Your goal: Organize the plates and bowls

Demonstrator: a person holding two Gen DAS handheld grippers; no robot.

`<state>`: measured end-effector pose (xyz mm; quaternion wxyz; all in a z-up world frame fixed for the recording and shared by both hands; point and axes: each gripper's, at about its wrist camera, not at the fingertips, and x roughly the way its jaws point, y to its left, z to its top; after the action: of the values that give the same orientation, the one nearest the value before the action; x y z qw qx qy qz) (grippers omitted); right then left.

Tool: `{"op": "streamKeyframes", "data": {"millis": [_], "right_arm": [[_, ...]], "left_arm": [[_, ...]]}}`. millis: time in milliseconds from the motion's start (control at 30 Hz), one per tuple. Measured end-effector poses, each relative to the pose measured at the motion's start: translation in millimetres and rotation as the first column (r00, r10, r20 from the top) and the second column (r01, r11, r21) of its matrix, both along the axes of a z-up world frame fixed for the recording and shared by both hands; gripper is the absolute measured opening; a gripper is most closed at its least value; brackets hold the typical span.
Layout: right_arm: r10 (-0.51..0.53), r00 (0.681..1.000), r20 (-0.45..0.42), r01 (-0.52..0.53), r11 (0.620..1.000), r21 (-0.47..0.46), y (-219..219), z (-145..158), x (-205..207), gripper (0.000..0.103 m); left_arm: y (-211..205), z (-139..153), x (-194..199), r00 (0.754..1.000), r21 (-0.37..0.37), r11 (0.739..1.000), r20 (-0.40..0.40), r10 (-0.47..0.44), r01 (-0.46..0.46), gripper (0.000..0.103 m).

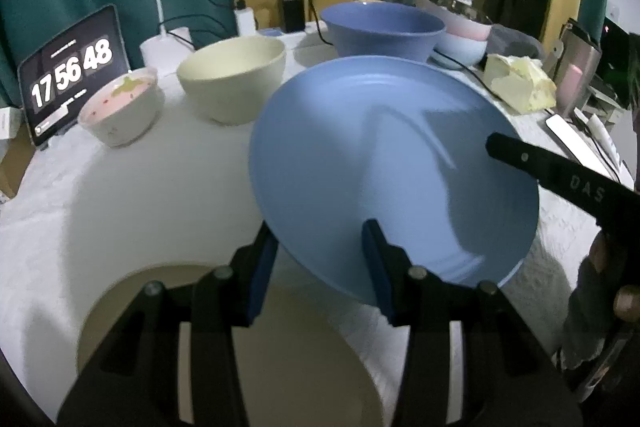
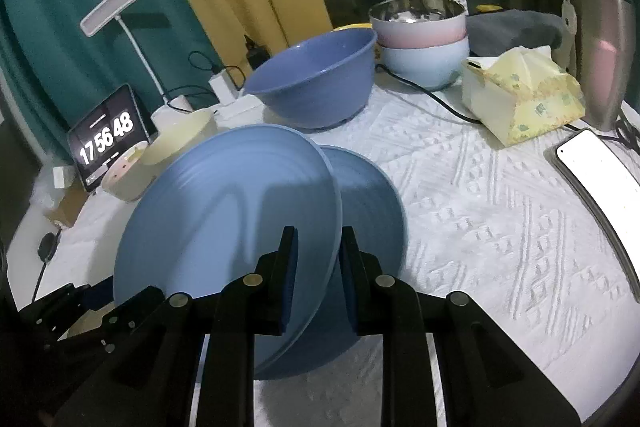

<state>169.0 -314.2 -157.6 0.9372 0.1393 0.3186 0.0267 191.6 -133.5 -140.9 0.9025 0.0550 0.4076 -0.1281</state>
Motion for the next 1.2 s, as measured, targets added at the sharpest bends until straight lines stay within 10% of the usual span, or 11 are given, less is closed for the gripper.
{"op": "streamKeyframes", "data": {"millis": [767,900,1200], "right_arm": [[-0.057,0.998,-0.029,0.058,0.998,0.026,-24,-5,6,0.026],[-0.077,0.997,-0.008,0.077,0.997,-0.018,-20,1,2,0.042],[-0.082,0.996,0.031,0.086,0.990,-0.116,-6,12,-5,0.044]], "left_arm": [[-18,-9,19,0.996,-0.008,0.999,-0.082,-0.040,0.039,0.047],[-16,-5,15,0.998,-0.005,0.999,-0.055,-0.041,0.041,0.047],[-5,6,7,0.999,-0.031,0.999,-0.023,-0.034,0.033,0.047]]}}
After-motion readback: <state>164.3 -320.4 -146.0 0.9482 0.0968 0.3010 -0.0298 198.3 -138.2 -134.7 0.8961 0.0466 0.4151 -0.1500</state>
